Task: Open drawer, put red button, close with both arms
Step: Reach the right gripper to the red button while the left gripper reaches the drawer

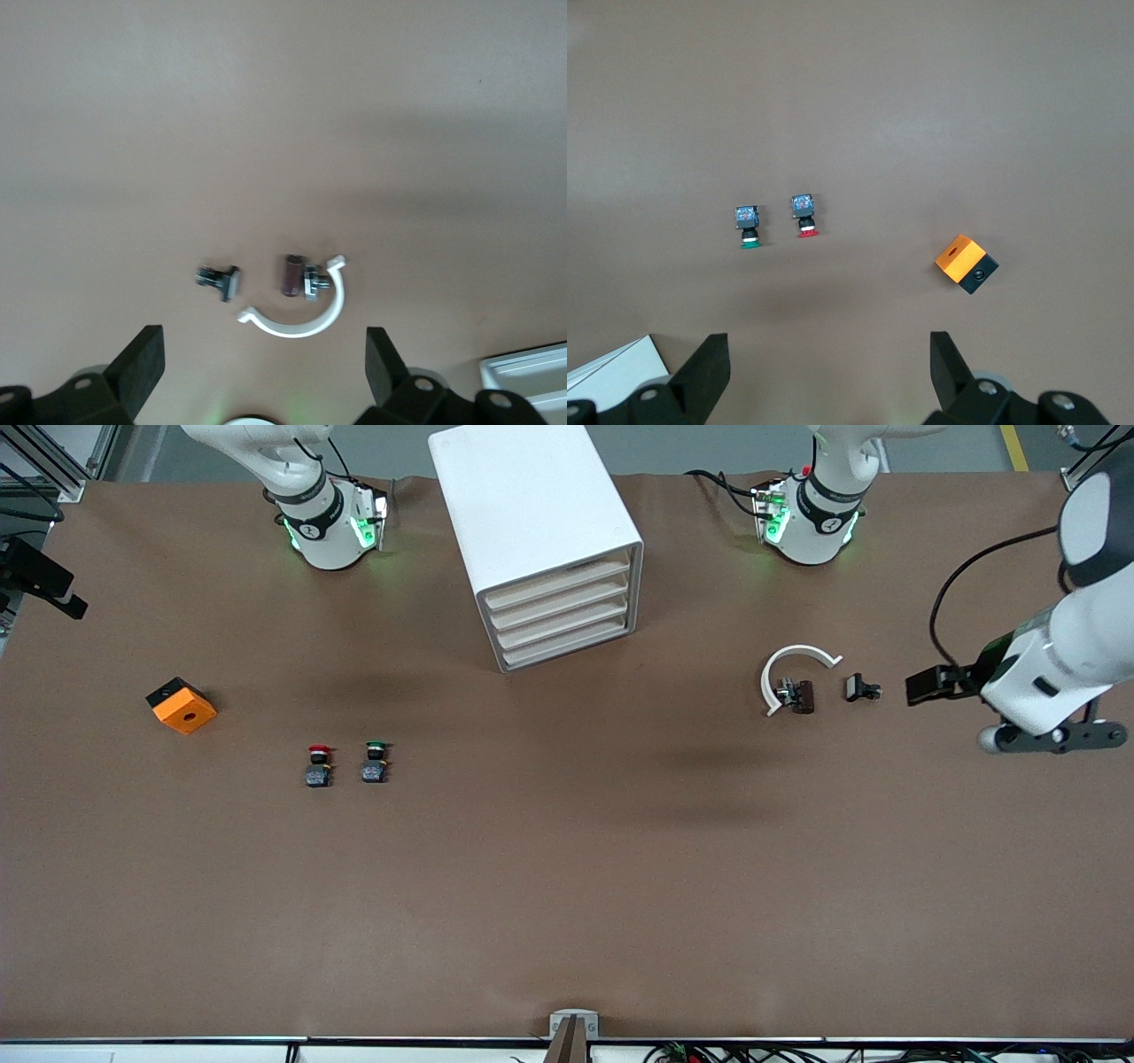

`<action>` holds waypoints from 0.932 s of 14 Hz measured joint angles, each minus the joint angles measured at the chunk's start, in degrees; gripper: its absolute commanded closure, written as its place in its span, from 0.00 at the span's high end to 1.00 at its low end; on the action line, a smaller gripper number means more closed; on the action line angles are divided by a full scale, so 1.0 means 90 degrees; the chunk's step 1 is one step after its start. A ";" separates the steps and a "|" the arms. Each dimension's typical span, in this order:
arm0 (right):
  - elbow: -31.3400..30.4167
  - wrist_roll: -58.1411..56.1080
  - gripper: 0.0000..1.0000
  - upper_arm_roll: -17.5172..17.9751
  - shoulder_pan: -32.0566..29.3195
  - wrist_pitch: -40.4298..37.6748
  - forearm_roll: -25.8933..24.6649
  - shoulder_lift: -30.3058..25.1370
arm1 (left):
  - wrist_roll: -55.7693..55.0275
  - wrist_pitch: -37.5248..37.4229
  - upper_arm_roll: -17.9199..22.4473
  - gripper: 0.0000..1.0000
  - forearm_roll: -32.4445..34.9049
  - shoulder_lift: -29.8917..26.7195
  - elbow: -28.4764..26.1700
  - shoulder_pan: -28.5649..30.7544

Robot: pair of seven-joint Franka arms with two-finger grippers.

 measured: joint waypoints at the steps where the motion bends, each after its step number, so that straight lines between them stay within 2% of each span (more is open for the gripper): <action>1: -0.0006 0.0000 1.00 -0.0005 -0.0001 -0.0011 -0.0003 0.0046 | -0.0372 0.0000 -0.0021 1.00 -0.0110 0.0187 0.0004 -0.0052; 5: -0.0011 -0.0001 1.00 -0.0016 -0.0006 0.0005 -0.0007 0.0394 | -0.1940 -0.0005 -0.0046 1.00 -0.0422 0.0975 0.0016 -0.0442; 9: 0.0009 -0.0002 1.00 -0.0036 -0.0102 0.0091 -0.0007 0.1012 | -0.4575 -0.0006 -0.0075 1.00 -0.0581 0.1676 0.0036 -0.1304; 13: 0.0135 -0.0002 1.00 -0.0028 -0.0121 0.0107 -0.0007 0.1466 | -0.7005 0.0000 -0.0084 1.00 -0.1103 0.2480 0.0064 -0.2042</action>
